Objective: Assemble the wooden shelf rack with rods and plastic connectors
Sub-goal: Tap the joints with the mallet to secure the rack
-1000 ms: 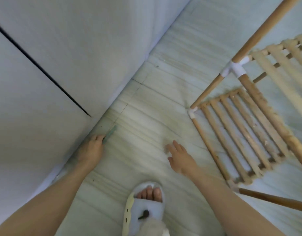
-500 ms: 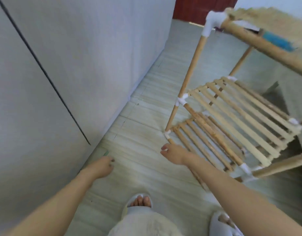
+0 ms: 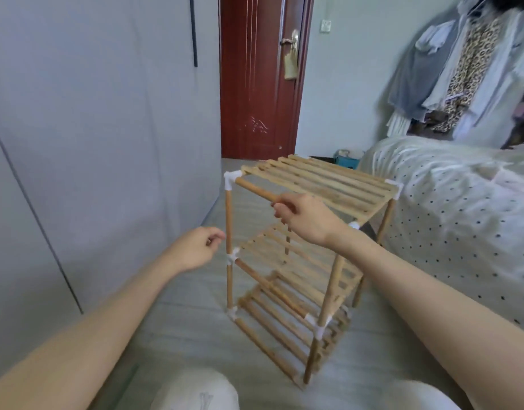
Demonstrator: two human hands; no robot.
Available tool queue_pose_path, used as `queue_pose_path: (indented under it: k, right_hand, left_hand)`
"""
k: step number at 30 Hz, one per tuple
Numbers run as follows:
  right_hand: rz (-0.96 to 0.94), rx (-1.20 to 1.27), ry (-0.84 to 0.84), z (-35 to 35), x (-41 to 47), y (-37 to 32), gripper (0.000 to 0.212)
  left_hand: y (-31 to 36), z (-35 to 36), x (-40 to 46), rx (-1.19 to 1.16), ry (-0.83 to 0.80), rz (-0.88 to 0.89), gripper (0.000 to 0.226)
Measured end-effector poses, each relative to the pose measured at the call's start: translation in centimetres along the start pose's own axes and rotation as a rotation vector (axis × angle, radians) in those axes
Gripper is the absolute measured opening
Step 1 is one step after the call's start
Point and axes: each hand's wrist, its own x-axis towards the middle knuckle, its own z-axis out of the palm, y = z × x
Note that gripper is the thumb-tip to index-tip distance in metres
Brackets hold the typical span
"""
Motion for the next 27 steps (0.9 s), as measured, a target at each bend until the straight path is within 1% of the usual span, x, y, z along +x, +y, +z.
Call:
queue_pose_path:
  k: [2, 5, 7, 9, 11, 13, 15, 17, 19, 21, 23, 25, 27]
  right_hand:
    - [0.021, -0.043, 0.067, -2.8, 0.3, 1.6, 0.026]
    - [0.101, -0.128, 0.104, -5.1, 2.0, 5.6, 0.032]
    - [0.191, -0.219, 0.07, -5.5, 3.4, 8.7, 0.04]
    - [0.278, -0.305, 0.02, -5.8, 5.3, 12.2, 0.046]
    - [0.358, -0.357, -0.018, -5.9, 7.2, 15.5, 0.049]
    - [0.418, -0.37, -0.031, -5.9, 8.4, 18.2, 0.05]
    - [0.435, -0.355, 0.005, -5.3, 8.7, 19.9, 0.048]
    - [0.448, -0.331, 0.118, -4.5, 8.0, 20.2, 0.045]
    - [0.495, -0.264, 0.219, -4.3, 7.5, 19.8, 0.042]
    - [0.55, -0.218, 0.214, -4.7, 7.3, 19.4, 0.044]
    - [0.597, -0.193, 0.155, -5.5, 7.2, 19.1, 0.047]
    - [0.671, -0.067, 0.152, -6.7, 7.0, 18.7, 0.055]
    - [0.842, 0.193, 0.214, -8.0, 6.8, 18.3, 0.061]
  left_hand:
    - [2.8, -0.7, 2.0, -0.011, 0.047, 0.085, 0.025]
    - [6.2, -1.0, 5.8, 0.032, 0.167, 0.232, 0.027]
    - [7.7, -1.0, 8.9, 0.055, 0.244, 0.308, 0.029]
    - [8.3, -0.5, 13.6, 0.133, 0.254, 0.339, 0.035]
    - [8.2, 0.1, 18.9, 0.24, 0.185, 0.277, 0.042]
    - [7.7, 0.9, 23.9, 0.329, 0.082, 0.137, 0.047]
    - [7.0, 1.9, 27.0, 0.363, -0.022, -0.005, 0.049]
    - [6.7, 2.7, 28.1, 0.368, -0.073, -0.102, 0.047]
    - [6.6, 2.7, 28.2, 0.366, -0.071, -0.144, 0.046]
    - [6.7, 2.1, 27.8, 0.346, -0.13, -0.184, 0.049]
    - [7.3, 1.2, 27.7, 0.301, -0.224, -0.235, 0.051]
    - [8.1, 0.3, 27.5, 0.25, -0.29, -0.294, 0.049]
    - [8.9, -0.7, 27.1, 0.191, -0.328, -0.361, 0.045]
